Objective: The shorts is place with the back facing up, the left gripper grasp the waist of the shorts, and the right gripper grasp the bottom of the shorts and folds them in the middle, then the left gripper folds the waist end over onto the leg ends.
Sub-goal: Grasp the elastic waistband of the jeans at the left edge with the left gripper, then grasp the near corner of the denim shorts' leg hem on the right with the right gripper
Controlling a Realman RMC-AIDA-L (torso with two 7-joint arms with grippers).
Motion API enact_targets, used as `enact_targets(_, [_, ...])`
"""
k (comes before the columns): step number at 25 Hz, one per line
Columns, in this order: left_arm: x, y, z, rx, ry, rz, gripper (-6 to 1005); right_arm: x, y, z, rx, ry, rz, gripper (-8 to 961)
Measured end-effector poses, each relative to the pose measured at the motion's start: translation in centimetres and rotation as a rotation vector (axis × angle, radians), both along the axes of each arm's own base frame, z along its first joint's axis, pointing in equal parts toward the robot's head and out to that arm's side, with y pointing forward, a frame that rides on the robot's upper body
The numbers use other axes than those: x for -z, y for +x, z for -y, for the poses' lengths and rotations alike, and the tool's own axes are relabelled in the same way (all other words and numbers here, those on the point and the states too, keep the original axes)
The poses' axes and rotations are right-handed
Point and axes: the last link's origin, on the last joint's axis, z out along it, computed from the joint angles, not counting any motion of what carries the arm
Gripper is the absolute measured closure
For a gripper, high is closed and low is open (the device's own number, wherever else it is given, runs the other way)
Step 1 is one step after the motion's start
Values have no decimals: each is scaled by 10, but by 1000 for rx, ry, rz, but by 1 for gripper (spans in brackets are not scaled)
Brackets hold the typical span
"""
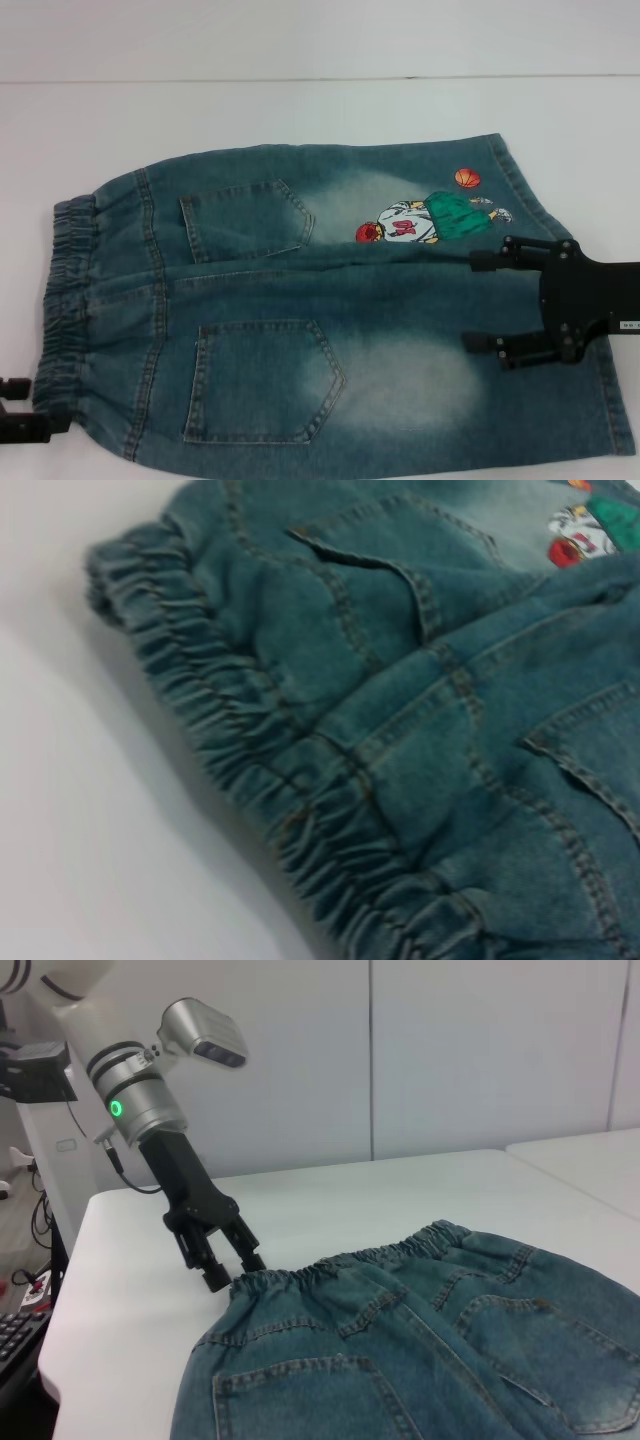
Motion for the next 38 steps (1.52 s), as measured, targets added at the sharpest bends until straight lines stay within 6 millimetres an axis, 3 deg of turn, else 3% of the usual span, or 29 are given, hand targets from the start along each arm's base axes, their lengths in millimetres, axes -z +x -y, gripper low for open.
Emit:
enact_targets(13, [7,12,-10,44,-44,20,125,0,1,-3,12,15,6,6])
enact_targets(18, [5,13,-14,53,-39,14,184,0,4,-1,29,17,-5,6])
enact_targets(31, [3,12,-17,37,-37,22,662,-2,12,4,122,-9,-22,11])
enact_targets(38, [6,13,-18,58,-51,8,858,-29,20,11,259,-61,92,26])
